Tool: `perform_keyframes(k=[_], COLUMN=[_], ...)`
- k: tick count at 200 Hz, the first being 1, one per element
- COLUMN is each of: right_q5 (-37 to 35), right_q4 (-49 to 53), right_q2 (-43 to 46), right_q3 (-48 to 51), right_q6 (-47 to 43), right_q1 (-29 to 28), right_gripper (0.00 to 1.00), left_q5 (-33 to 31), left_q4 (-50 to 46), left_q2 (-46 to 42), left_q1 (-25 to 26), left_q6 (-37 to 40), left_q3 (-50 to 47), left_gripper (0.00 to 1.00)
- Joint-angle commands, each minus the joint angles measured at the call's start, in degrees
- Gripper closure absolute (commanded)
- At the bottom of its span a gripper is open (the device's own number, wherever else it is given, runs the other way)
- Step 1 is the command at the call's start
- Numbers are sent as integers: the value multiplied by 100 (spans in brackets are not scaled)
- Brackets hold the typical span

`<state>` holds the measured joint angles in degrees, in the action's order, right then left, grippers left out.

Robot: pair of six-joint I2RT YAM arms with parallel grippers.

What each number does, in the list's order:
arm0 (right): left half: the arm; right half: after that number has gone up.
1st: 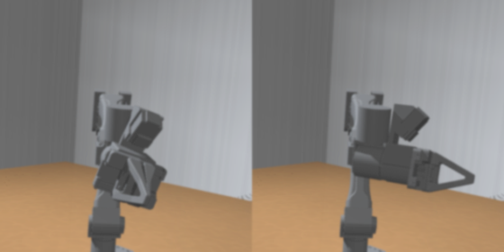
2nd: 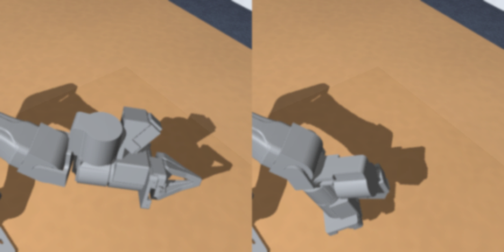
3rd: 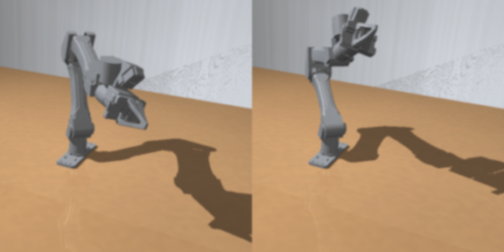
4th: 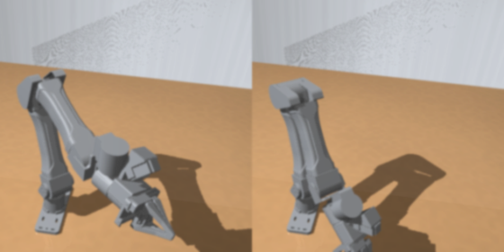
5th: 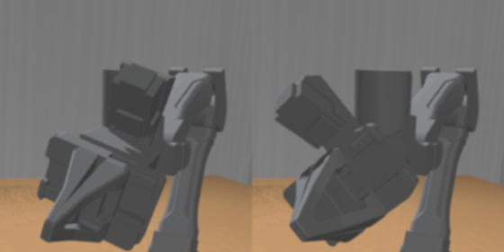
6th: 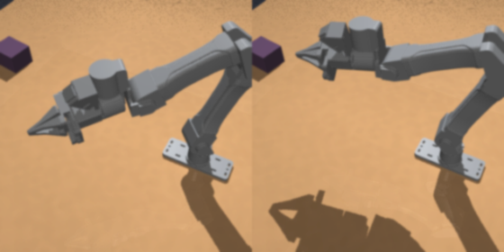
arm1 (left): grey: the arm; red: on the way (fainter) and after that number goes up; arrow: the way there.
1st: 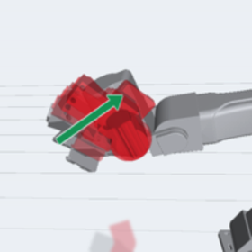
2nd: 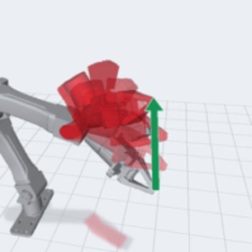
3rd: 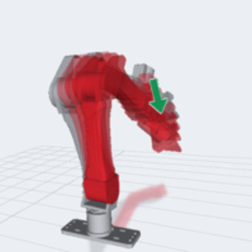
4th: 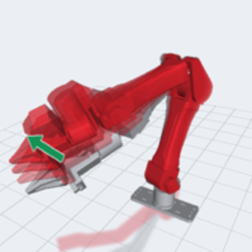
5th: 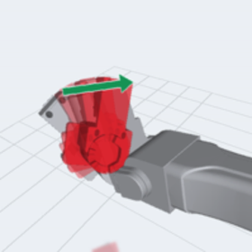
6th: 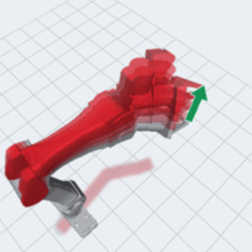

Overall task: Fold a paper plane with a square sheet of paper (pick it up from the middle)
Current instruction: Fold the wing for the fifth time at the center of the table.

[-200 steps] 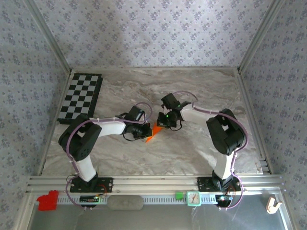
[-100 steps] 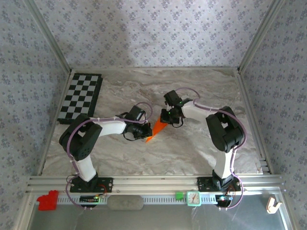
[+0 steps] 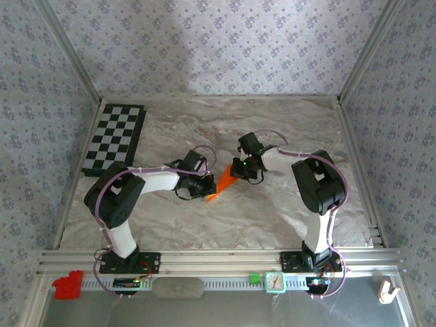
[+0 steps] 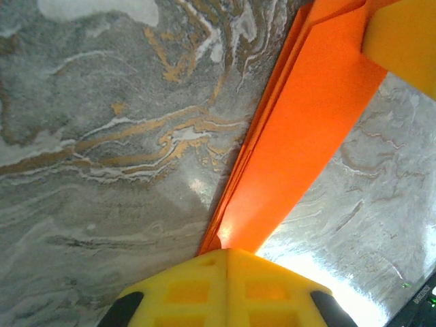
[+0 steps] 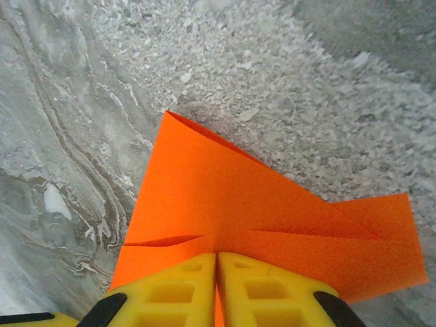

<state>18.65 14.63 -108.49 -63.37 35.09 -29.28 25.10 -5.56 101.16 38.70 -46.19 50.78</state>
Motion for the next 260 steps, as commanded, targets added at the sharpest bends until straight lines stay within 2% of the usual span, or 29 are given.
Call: perform_keyframes(k=[1, 53, 115, 182, 215, 260], right_q5=[70, 121, 242, 579, 609, 730], right_q4=[-87, -176, -188, -360, -559, -625], right_q2=[-182, -148, -49, 545, 540, 270], right_q3=[409, 538, 393, 277, 512, 537], right_q6=[-25, -3, -71, -85, 307, 374], right_q1=[44, 124, 161, -73, -211, -293], right_gripper=[89, 89, 89, 89, 90, 90], left_q5=[189, 177, -384, -577, -653, -665], left_q4=[237, 603, 118, -283, -338, -360], left_q2=[-79, 277, 587, 708, 746, 782], left_q1=[41, 41, 24, 54, 59, 59], left_q6=[-85, -190, -305, -440, -517, -623], left_q3=[108, 519, 616, 577, 582, 547], left_gripper=[100, 93, 98, 100, 100, 100])
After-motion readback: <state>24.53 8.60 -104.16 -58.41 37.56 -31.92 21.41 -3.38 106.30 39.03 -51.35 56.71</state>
